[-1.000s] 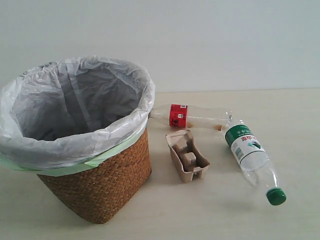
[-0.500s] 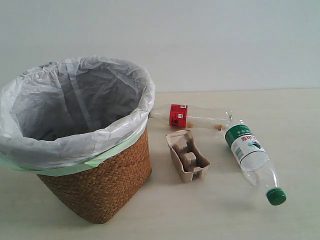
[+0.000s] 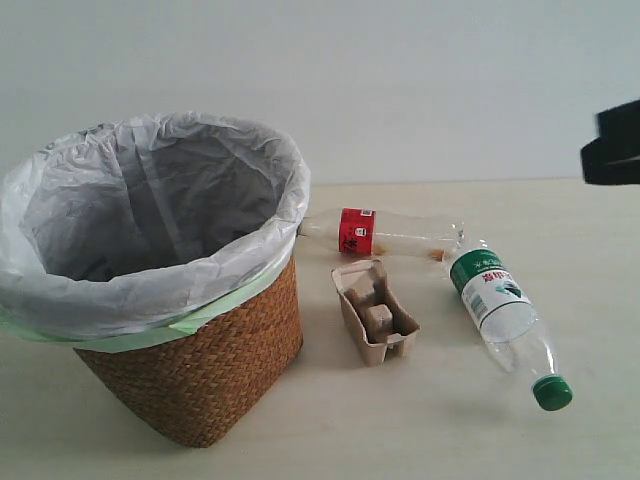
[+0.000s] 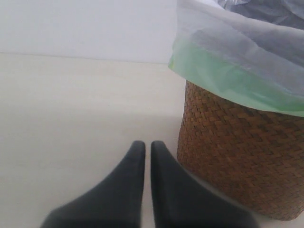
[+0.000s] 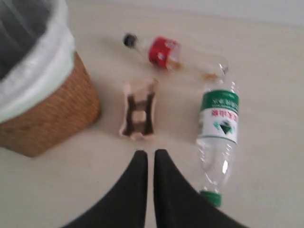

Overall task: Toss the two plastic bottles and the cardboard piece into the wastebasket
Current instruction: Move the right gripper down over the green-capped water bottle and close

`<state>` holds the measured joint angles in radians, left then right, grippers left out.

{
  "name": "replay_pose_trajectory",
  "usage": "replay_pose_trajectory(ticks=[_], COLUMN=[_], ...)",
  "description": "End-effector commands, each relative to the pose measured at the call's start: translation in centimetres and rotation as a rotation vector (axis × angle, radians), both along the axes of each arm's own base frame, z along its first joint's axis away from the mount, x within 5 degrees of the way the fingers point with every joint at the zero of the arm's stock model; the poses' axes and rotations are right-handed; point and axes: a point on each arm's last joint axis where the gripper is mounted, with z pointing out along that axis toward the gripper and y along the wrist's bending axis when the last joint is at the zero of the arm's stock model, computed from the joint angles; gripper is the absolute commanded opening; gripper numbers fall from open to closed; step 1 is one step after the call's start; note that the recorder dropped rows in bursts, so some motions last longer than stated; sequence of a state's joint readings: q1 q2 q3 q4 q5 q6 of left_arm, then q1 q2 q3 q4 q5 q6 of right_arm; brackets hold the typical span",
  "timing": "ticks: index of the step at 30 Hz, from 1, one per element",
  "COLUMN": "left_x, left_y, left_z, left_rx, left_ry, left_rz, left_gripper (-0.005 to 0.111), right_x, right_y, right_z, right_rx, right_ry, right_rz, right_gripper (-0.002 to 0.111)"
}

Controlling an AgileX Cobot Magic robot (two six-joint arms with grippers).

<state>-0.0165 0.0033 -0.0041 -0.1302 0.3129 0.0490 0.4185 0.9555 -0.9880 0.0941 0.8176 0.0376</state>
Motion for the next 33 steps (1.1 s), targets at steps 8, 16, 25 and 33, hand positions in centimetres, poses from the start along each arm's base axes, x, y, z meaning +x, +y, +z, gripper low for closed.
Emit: replay_pose_trajectory(ticks=[8, 16, 25, 33], left_x=[0.0, 0.0, 0.0, 0.0], left_y=[0.0, 0.0, 0.0, 0.0], left_z=[-0.1, -0.1, -0.1, -0.1], left_rx=[-0.002, -0.002, -0.002, -0.002], left_ry=[-0.002, -0.002, -0.002, -0.002], left_rz=[0.002, 0.002, 0.002, 0.002], left_gripper=[0.004, 0.004, 0.004, 0.004], right_x=[10.4, 13.9, 16.5, 18.5], right_y=[2.8, 2.7, 3.5, 2.2], right_z=[-2.0, -6.4, -11.8, -15.8], right_rx=[-0.211, -0.398, -0.475, -0.499], right_ry=[0.251, 0.335, 0.453, 0.575], right_rz=[-0.179, -0.285, -0.256, -0.266], right_gripper=[0.076, 0.053, 0.074, 0.074])
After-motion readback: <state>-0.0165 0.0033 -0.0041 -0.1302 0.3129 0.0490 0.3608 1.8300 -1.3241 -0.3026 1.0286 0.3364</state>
